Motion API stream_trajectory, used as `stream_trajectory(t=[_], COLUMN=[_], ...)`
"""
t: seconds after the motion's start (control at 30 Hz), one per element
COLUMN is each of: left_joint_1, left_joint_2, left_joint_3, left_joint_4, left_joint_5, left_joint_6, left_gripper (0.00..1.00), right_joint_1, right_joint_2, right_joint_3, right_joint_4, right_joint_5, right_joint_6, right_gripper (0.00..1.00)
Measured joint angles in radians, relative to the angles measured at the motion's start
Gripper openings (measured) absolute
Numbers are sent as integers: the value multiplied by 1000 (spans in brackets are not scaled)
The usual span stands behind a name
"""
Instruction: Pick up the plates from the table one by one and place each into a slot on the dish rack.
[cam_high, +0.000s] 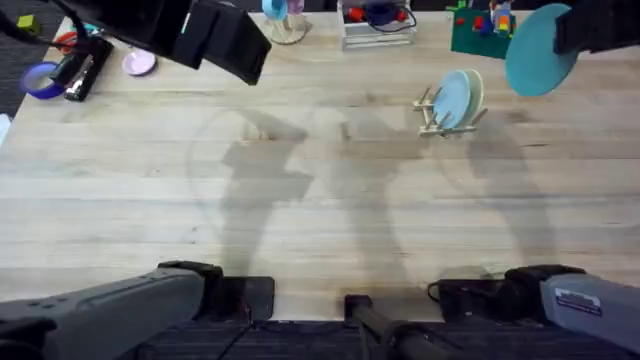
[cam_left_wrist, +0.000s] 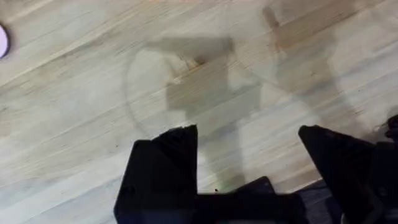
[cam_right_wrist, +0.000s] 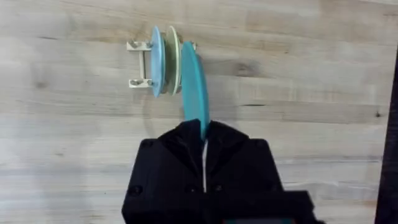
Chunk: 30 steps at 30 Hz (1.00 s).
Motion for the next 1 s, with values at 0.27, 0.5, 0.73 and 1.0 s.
stream_trajectory(t=[0.27,0.5,0.73,1.0], left_joint_1=[0,0,0,0], left_joint_2=[0,0,0,0], left_joint_3=[0,0,0,0], left_joint_4=[0,0,0,0], left_joint_5=[-4,-4,-11,-14], left_joint_6=[0,0,0,0], left_gripper=[995,995,995,995], right_joint_1=[-43,-56,-56,-56], right_joint_2=[46,64,105,155], right_joint_3=[0,0,0,0], right_joint_4=[15,21,23,26], right_joint_5=[0,0,0,0], right_joint_6=[-3,-3,-3,-3], right_gripper=[28,28,28,28])
